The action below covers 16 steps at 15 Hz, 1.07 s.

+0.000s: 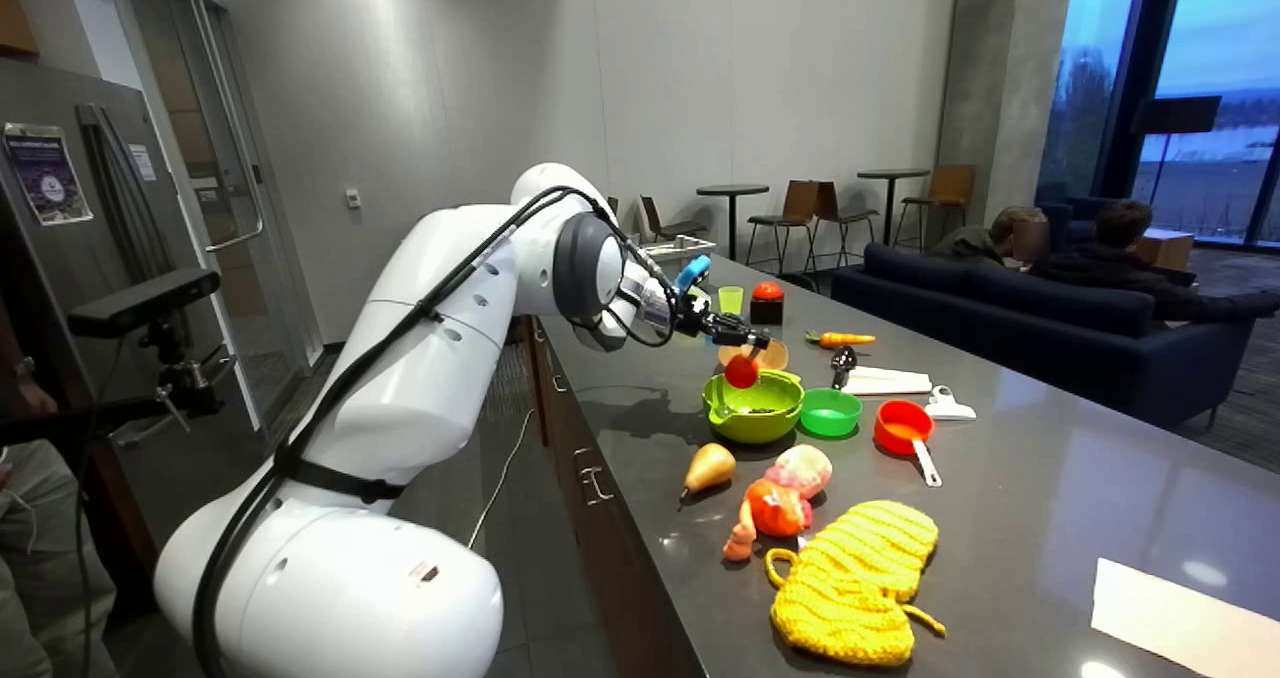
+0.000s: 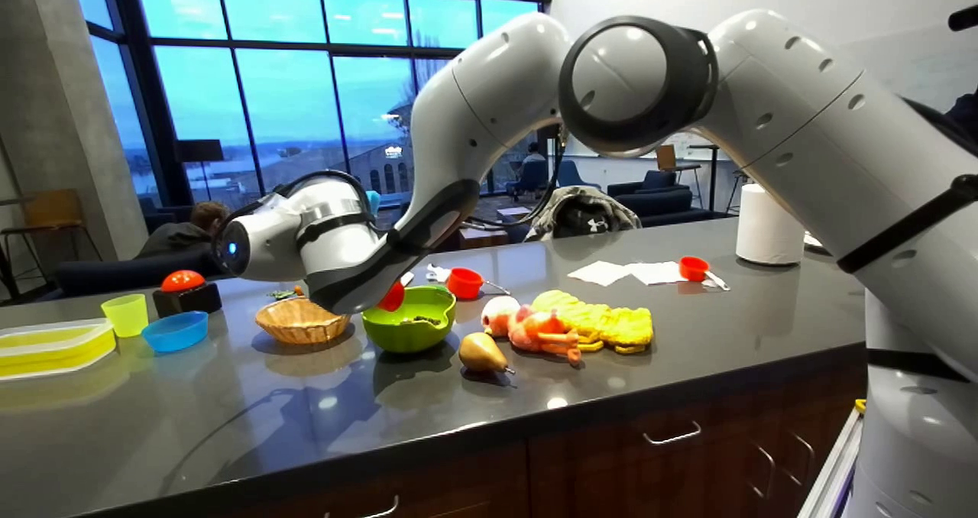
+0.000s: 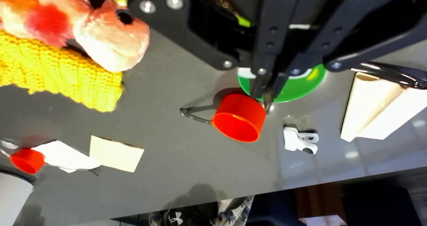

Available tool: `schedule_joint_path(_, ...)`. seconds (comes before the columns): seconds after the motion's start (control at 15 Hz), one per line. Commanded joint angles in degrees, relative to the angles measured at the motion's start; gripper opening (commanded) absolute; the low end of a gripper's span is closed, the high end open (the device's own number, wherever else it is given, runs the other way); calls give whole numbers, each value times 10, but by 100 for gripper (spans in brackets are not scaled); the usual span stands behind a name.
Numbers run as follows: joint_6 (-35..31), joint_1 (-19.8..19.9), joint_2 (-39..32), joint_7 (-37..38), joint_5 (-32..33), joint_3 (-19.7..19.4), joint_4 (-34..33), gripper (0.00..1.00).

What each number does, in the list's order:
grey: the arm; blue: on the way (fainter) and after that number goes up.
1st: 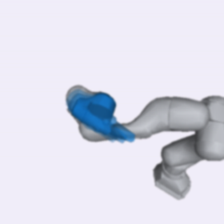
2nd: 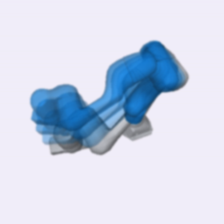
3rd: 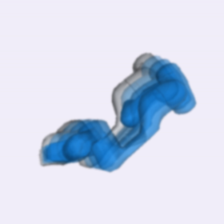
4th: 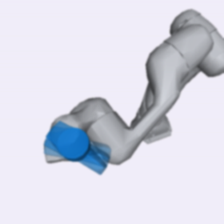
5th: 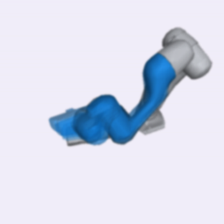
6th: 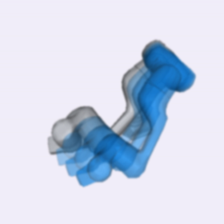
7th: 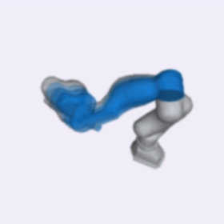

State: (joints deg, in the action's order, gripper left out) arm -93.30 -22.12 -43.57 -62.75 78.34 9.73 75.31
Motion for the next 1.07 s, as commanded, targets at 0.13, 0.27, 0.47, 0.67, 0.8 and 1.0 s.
schedule_joint_path(0.13,-38,23,2,59,7,-13,26,1)
schedule_joint_path(0.27,-51,33,0,77,10,-20,37,1)
schedule_joint_path(0.47,-67,54,-9,88,-1,-23,45,1)
schedule_joint_path(0.67,-75,66,-12,96,-6,-23,50,1)
schedule_joint_path(0.8,-76,68,-7,98,-7,-22,52,1)
schedule_joint_path(1.0,-74,65,3,92,-6,-20,52,1)
